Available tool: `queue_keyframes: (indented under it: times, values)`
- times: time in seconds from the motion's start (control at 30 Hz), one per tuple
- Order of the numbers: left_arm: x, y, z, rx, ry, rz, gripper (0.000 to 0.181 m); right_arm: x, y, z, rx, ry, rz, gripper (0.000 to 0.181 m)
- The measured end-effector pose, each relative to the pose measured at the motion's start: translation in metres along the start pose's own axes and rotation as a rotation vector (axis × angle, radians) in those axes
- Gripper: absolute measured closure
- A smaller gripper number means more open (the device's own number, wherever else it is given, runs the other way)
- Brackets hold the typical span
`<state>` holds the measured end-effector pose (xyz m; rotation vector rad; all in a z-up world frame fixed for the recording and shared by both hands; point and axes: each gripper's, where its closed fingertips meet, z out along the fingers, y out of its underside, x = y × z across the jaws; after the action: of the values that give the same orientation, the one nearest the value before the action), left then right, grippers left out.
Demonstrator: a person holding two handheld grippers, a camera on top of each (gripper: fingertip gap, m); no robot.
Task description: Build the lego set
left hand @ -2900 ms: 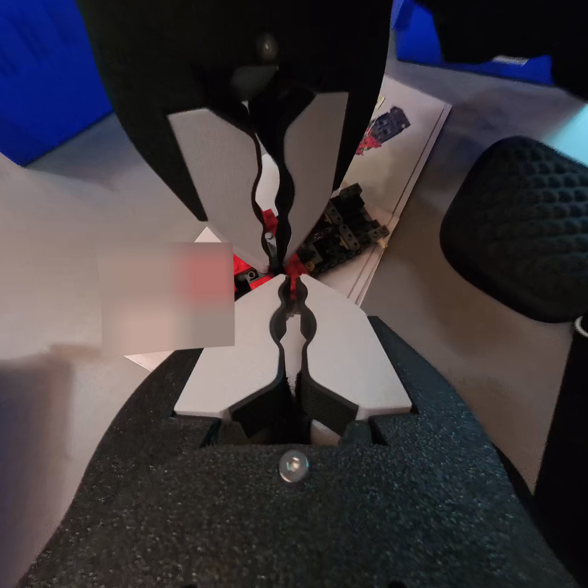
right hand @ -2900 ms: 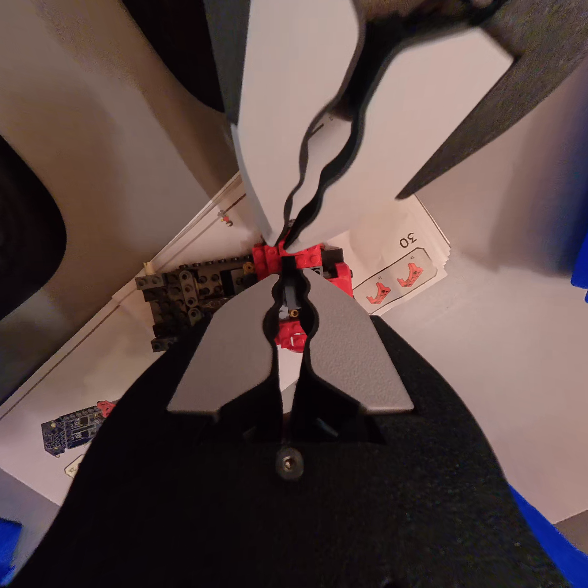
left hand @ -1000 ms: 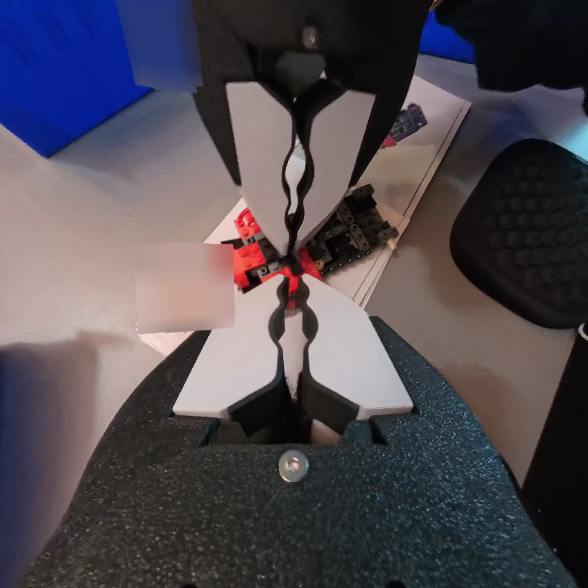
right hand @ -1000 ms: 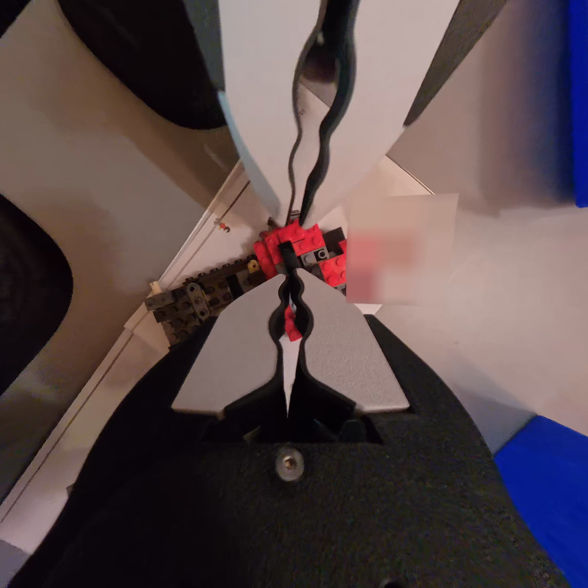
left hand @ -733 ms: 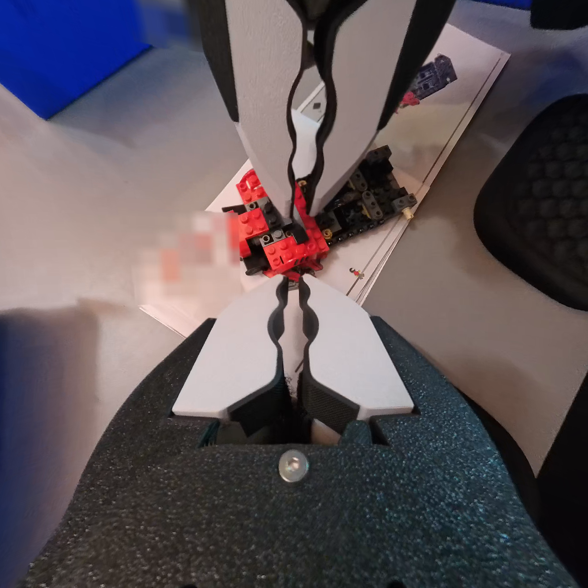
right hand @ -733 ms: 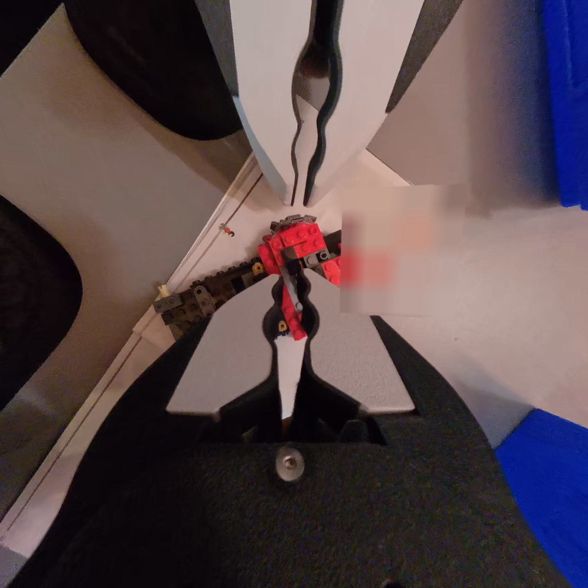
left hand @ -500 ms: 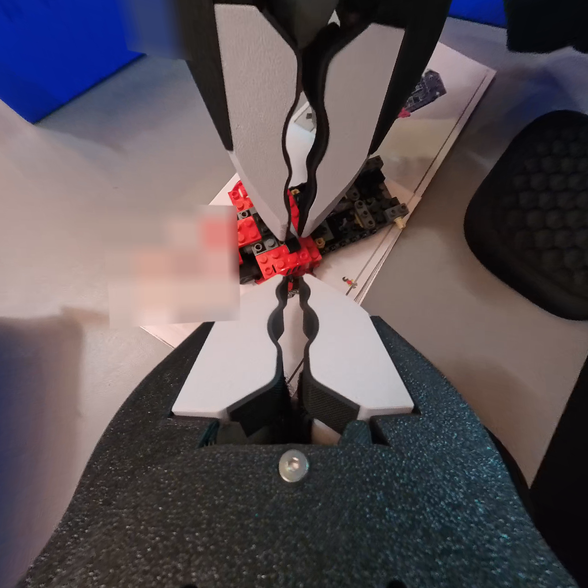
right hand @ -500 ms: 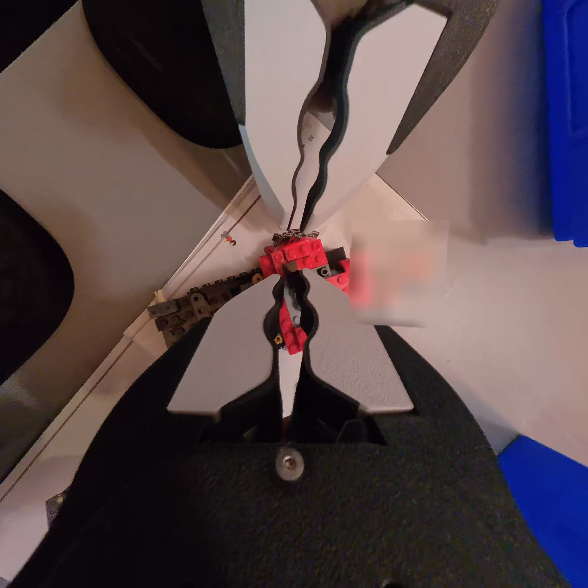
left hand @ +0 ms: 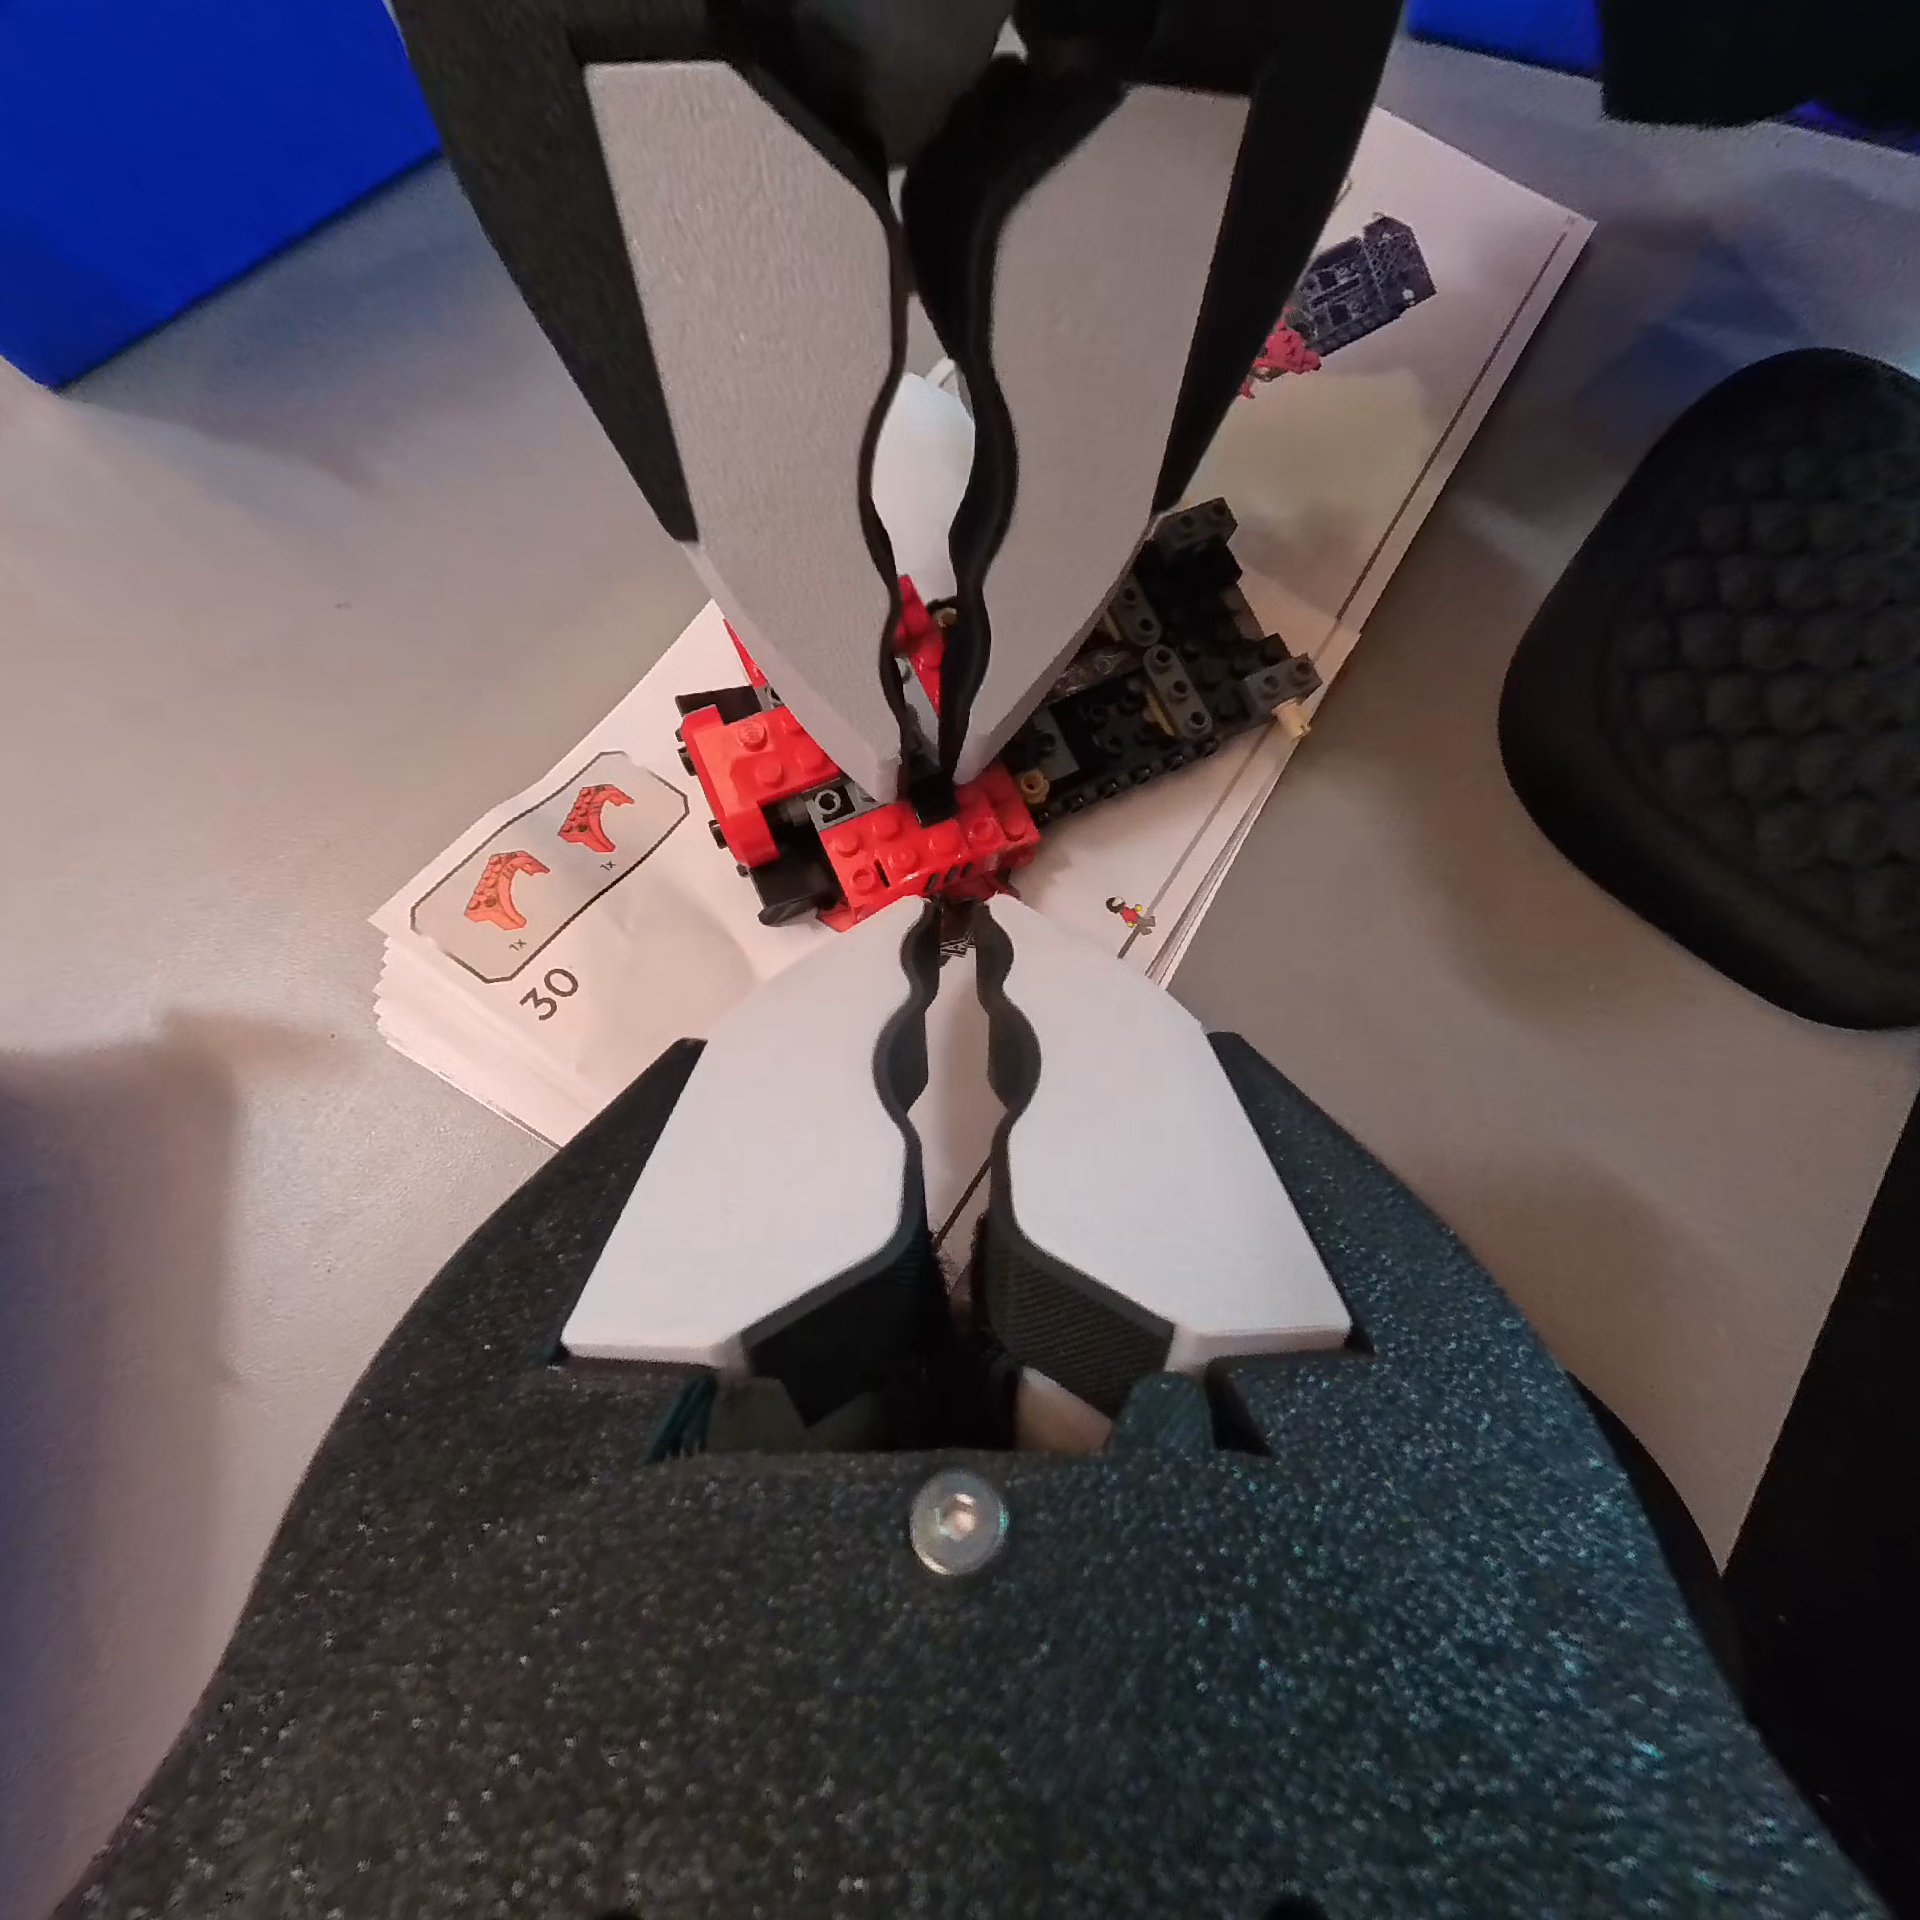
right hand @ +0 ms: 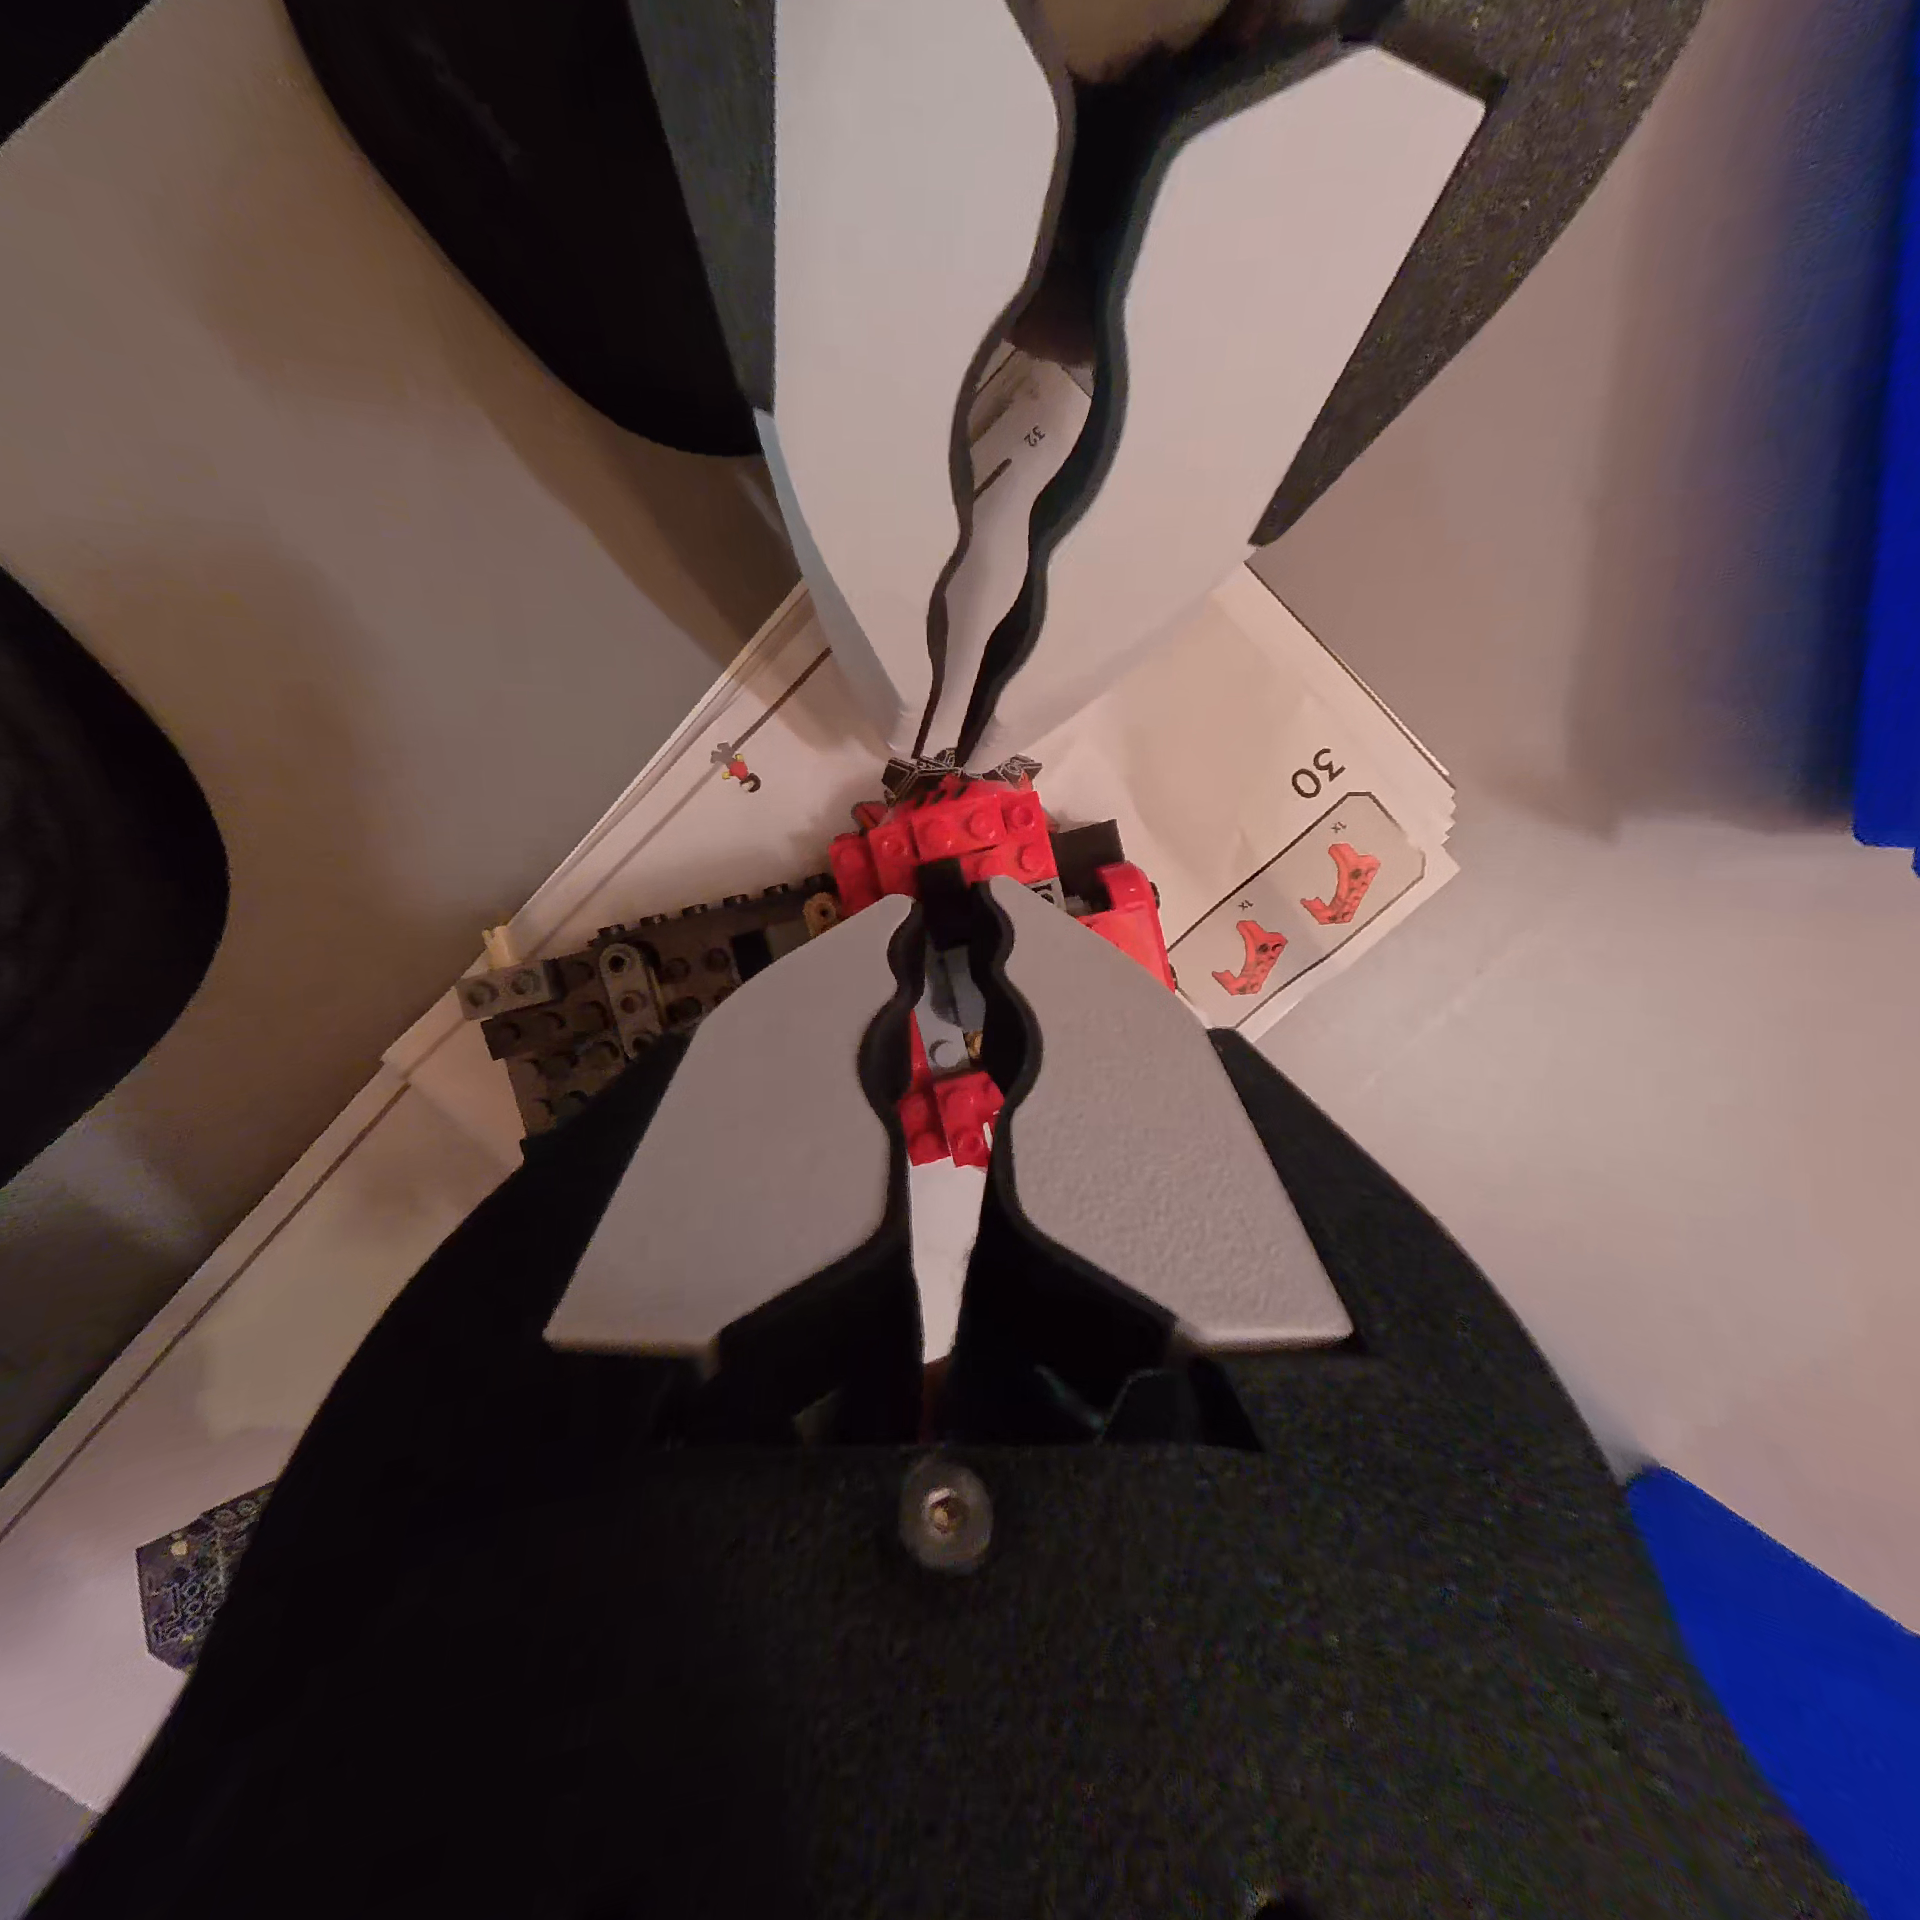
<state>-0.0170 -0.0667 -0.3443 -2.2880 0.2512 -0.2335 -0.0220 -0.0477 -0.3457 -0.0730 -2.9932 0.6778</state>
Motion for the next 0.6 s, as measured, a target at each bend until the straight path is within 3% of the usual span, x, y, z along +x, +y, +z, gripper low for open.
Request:
queue_keyframes:
  times: [0.17,0.4,0.6]
  values:
    - [0.0,-0.001,0.0,0.006,0.002,0.0,0.176,0.001,0.001,0.0,-0.029,0.003,0.014,0.173]
    - [0.0,0.001,0.001,-0.001,0.01,-0.006,0.176,0.001,-0.004,-0.008,0.061,0.004,0.053,0.174]
    - [0.0,0.001,0.002,-0.009,0.014,-0.009,0.176,0.003,0.0,-0.003,0.023,0.014,0.027,0.174]
